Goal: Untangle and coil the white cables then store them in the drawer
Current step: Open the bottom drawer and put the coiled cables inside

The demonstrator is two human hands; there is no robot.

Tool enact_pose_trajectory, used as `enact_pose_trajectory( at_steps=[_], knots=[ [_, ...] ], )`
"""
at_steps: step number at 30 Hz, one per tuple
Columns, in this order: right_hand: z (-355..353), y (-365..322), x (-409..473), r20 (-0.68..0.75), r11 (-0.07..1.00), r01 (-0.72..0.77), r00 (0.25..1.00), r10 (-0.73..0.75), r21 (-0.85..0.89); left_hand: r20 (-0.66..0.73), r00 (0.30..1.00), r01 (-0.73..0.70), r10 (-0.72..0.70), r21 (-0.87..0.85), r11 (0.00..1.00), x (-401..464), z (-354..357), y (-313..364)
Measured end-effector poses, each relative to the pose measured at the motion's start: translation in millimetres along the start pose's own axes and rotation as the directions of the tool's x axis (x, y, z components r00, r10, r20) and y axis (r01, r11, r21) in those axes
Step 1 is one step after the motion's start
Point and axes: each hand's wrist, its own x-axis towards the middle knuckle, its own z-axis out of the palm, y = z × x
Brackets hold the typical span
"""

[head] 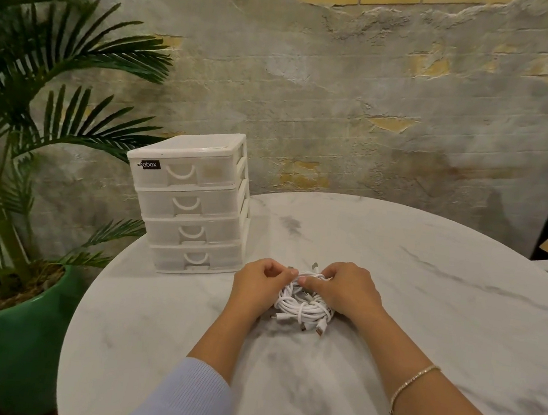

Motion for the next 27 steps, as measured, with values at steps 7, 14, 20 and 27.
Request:
enact_pose_trajectory(
  at_steps=[7,14,20,27],
  knots=[
    [2,-4,1,0.026,0.997,-0.025,0.999,0.027,-0.067,0.005,1.000,-0.018,0.018,0.077,0.997,3,1,-1],
    [3,-9,-1,0.018,0.992,-0.051,0.998,0.053,-0.113,-0.007,1.000,0.008,-0.008,0.087,0.996,-4,-1,-1],
    [0,-49,-14,-0.067,0.941,0.059,0.994,-0.086,-0.333,-0.032,0.998,0.049,-0.047,0.067,0.997,-6,-31,-2],
    [42,-129,-28,0.208,0.864,0.402,0.913,-0.352,-0.301,-0.386,0.908,-0.056,0.163,0.273,0.960,4,-113,12]
  ],
)
